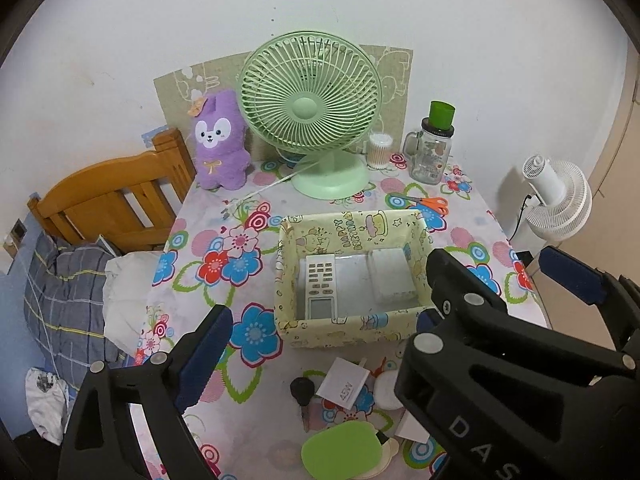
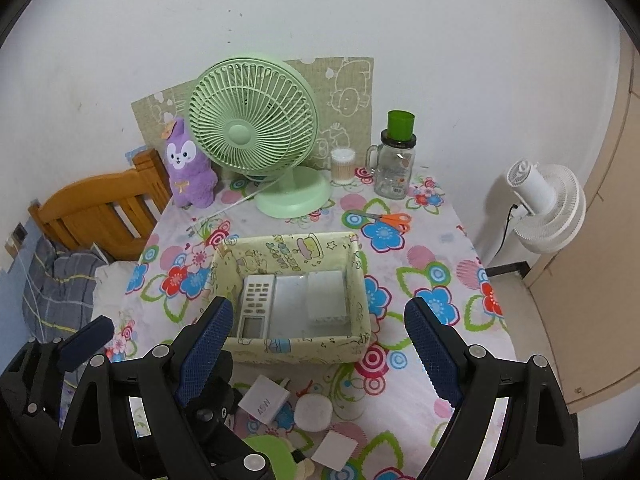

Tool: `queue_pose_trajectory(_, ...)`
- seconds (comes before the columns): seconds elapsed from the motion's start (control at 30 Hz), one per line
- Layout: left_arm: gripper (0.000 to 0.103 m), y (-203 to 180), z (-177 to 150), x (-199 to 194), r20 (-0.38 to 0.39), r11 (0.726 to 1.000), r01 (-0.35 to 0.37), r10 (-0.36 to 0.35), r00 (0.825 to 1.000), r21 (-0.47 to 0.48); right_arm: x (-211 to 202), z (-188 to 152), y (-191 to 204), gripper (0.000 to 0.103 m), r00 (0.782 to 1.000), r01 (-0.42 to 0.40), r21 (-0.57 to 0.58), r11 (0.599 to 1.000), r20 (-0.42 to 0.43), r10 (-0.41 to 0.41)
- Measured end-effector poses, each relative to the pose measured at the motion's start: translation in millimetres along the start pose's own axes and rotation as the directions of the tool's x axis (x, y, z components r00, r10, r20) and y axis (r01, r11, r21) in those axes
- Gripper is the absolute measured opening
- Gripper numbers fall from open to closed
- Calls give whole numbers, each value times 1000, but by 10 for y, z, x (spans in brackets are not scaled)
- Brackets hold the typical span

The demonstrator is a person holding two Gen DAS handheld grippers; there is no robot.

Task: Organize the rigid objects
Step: 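Lift both open tools out of the fabric box and back away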

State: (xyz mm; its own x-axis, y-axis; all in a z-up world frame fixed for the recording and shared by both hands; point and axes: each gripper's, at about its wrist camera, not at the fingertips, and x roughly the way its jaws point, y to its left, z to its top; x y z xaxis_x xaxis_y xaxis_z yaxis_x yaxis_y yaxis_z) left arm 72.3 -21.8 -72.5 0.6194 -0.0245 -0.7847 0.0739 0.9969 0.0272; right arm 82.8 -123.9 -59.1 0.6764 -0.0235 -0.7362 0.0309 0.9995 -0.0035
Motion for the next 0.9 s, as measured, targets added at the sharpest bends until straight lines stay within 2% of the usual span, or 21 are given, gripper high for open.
queue_pose_trajectory(0.2, 95, 0, -90, -45, 11, 1000, -5, 4, 1000, 12, -42, -87, 31, 90, 1000, 8, -19, 1000, -17, -9)
queue_pose_trajectory(0.43, 95, 22, -259, -58, -8, 999, 34, -34, 999, 9, -72, -241, 59, 90, 1000, -5, -33, 999, -29, 4)
queue_pose_trajectory(0.57, 95, 2, -331, -61, -11, 999, 30, -30, 1000, 21, -88, -331, 63, 87, 999, 16, -32, 999, -32, -17)
queue_pose_trajectory(0.7, 98, -9, -413, -92, 4, 999, 35, -35, 999, 25, -86, -415, 61, 87, 999, -3, -42, 999, -43, 1)
queue_pose_trajectory(0.9, 99, 1, -513, -32, -11, 998, 60, -60, 998, 21, -70, -536, 63, 87, 999, 4, -44, 999, -45, -6)
